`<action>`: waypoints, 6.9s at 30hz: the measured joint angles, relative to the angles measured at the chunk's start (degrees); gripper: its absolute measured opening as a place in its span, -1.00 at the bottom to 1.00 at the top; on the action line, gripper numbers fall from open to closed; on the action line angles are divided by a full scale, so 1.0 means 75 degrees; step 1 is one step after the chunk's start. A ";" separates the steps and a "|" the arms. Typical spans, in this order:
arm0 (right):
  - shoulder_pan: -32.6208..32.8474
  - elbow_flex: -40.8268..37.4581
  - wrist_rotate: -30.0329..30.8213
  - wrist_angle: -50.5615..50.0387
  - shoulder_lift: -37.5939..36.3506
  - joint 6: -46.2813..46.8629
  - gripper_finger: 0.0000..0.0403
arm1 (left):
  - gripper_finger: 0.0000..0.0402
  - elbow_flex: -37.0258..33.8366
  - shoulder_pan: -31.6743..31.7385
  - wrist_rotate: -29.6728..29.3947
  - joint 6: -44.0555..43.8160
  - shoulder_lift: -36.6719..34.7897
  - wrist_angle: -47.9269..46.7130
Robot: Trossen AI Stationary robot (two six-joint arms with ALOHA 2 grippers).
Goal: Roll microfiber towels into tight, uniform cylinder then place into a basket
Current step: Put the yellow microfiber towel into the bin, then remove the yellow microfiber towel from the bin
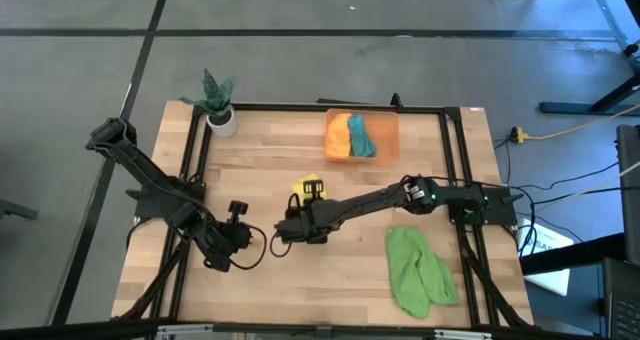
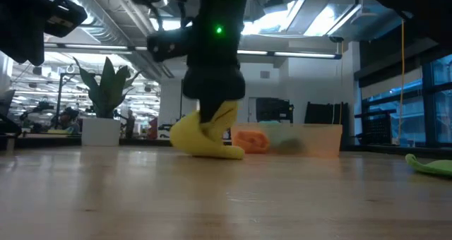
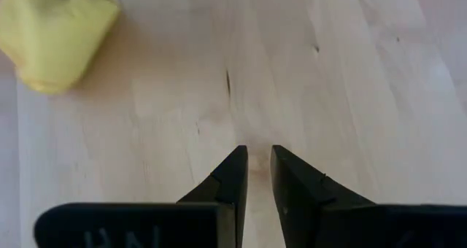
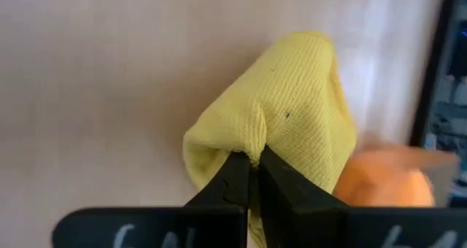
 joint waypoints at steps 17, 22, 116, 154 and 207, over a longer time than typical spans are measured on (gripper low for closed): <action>-0.0741 -0.0037 0.0864 -0.2178 -0.1505 0.1096 -0.94 | -0.73 0.0000 0.0160 -0.0623 0.0065 0.0000 0.0070; -0.0883 -0.0244 0.1072 -0.2204 -0.2276 0.1051 -0.94 | -0.73 0.0002 0.0390 -0.0677 0.0069 0.0000 0.0067; -0.2726 -0.5997 -0.0931 0.1320 -0.5920 0.1546 0.02 | -0.73 0.0009 0.1989 -0.0808 0.1197 0.0003 0.0641; 0.0980 -0.6993 0.0531 -0.0162 -0.5930 1.0231 0.02 | -0.73 0.0000 0.1236 -0.1218 0.0660 -0.0166 0.0084; -0.5624 -0.6990 -0.2718 0.2191 -0.5201 0.4827 0.02 | -0.73 0.0000 0.1469 -0.1156 0.0643 -0.0160 0.0041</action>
